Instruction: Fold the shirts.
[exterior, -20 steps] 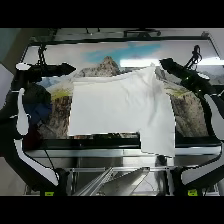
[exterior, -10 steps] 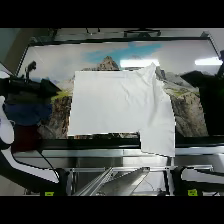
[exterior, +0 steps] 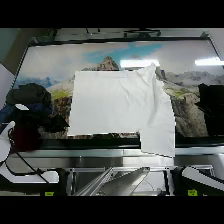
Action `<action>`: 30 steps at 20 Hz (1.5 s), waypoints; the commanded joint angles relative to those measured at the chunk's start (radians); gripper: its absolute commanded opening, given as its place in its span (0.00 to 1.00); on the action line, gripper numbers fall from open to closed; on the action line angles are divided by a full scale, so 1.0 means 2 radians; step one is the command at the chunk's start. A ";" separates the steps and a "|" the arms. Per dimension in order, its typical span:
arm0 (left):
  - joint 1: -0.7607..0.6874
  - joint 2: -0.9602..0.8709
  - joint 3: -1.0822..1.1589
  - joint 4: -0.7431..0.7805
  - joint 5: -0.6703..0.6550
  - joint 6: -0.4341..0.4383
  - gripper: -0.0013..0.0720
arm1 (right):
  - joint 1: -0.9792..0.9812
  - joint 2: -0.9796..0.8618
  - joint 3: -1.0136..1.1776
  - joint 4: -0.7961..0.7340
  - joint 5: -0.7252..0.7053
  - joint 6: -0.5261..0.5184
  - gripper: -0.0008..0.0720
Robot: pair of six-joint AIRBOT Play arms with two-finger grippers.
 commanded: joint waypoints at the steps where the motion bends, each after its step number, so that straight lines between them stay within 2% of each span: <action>1: -0.011 0.004 -0.055 0.009 0.069 0.015 0.61 | -0.011 -0.010 -0.009 -0.040 0.024 0.005 0.65; 3: -0.032 -0.002 -0.058 -0.007 0.077 0.029 0.61 | -0.011 -0.030 -0.012 -0.043 0.042 -0.003 0.65; 5: -0.055 -0.012 -0.058 -0.057 0.081 0.059 0.59 | -0.011 -0.052 -0.021 -0.043 0.060 -0.014 0.65; 7: -0.067 -0.013 -0.056 -0.101 0.088 0.088 0.21 | -0.010 -0.069 -0.035 -0.044 0.067 -0.025 0.65; 8: -0.068 -0.013 -0.050 -0.105 0.088 0.089 0.12 | -0.007 -0.076 -0.042 -0.047 0.064 -0.029 0.65; 10: -0.065 -0.013 -0.034 -0.104 0.078 0.088 0.11 | 0.003 -0.091 -0.051 -0.057 0.051 -0.028 0.65; 11: -0.061 -0.013 -0.026 -0.104 0.072 0.087 0.04 | 0.014 -0.098 -0.051 -0.057 0.043 -0.028 0.65; 16: -0.063 -0.013 0.015 -0.110 0.053 0.087 0.05 | 0.095 -0.136 -0.051 -0.047 -0.003 -0.021 0.64; 18: -0.062 -0.013 0.027 -0.112 0.051 0.087 0.05 | 0.125 -0.152 -0.050 -0.021 -0.013 -0.024 0.64; 19: -0.063 -0.013 0.032 -0.113 0.050 0.087 0.05 | 0.135 -0.158 -0.050 0.000 -0.011 -0.029 0.60; 21: -0.063 -0.013 0.036 -0.113 0.048 0.087 0.05 | 0.148 -0.160 -0.049 0.024 -0.001 -0.031 0.38; 22: -0.063 -0.013 0.036 -0.113 0.048 0.087 0.05 | 0.151 -0.160 -0.047 0.034 0.014 -0.039 0.18; 23: -0.063 -0.013 0.036 -0.114 0.046 0.087 0.05 | 0.152 -0.159 -0.043 0.047 0.033 -0.038 0.04; 25: -0.058 0.000 0.036 -0.145 0.032 0.093 0.05 | 0.152 -0.143 -0.030 0.090 0.079 -0.046 0.04; 28: -0.039 0.068 0.056 -0.269 -0.019 0.143 0.05 | 0.143 -0.057 0.013 0.214 0.116 -0.057 0.04; 30: -0.024 0.134 0.107 -0.358 -0.073 0.153 0.05 | 0.129 0.027 0.067 0.298 0.115 -0.057 0.04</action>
